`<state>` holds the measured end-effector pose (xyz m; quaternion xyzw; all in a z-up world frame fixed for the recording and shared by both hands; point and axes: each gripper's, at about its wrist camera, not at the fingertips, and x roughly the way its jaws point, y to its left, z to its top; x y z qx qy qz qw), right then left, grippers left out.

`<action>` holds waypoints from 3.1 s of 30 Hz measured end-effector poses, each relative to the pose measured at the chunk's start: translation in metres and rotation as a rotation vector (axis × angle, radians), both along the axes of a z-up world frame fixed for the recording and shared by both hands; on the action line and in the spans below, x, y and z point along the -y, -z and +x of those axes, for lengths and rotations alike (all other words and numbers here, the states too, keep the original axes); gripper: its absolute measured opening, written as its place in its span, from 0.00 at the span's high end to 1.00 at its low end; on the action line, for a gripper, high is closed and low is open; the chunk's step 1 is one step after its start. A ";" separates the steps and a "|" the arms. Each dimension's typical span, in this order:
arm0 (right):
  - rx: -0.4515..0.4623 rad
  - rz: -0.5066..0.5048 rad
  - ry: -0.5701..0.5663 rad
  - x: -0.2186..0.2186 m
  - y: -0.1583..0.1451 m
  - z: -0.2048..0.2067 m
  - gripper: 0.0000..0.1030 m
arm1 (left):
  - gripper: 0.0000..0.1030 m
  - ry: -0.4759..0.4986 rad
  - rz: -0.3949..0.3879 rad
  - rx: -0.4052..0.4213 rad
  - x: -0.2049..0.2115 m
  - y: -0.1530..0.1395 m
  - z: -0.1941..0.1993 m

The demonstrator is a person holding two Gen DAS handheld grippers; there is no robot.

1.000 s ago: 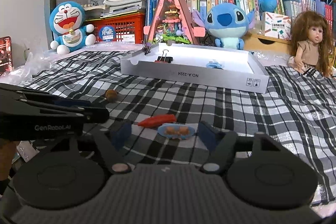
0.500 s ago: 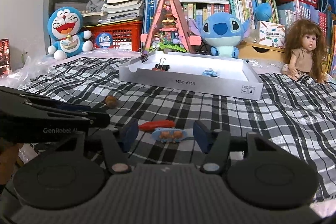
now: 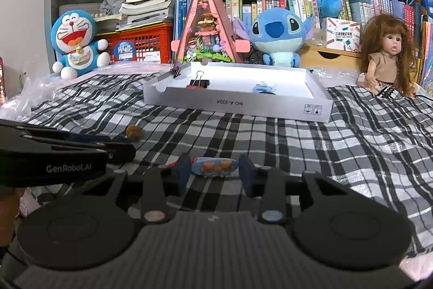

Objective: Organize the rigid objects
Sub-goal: 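Grasp the brown ball with the left tool while the right tool grasps the blue-based figurine, then carry the ball and the figurine in both tools over the white box, then open the left tool to drop the ball while the right tool releases the figurine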

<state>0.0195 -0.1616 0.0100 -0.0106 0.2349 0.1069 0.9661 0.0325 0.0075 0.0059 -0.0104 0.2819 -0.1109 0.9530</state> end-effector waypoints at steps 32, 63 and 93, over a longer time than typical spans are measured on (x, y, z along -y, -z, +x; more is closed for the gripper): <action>-0.019 0.107 0.093 0.046 -0.050 0.090 0.57 | 0.71 0.003 -0.057 0.040 0.007 -0.053 0.103; -0.234 0.217 0.160 0.060 -0.055 0.243 0.57 | 0.71 -0.083 -0.060 -0.096 0.021 -0.046 0.263; -0.327 0.115 0.173 0.045 -0.015 0.314 0.57 | 0.71 -0.134 -0.039 -0.172 0.025 -0.006 0.320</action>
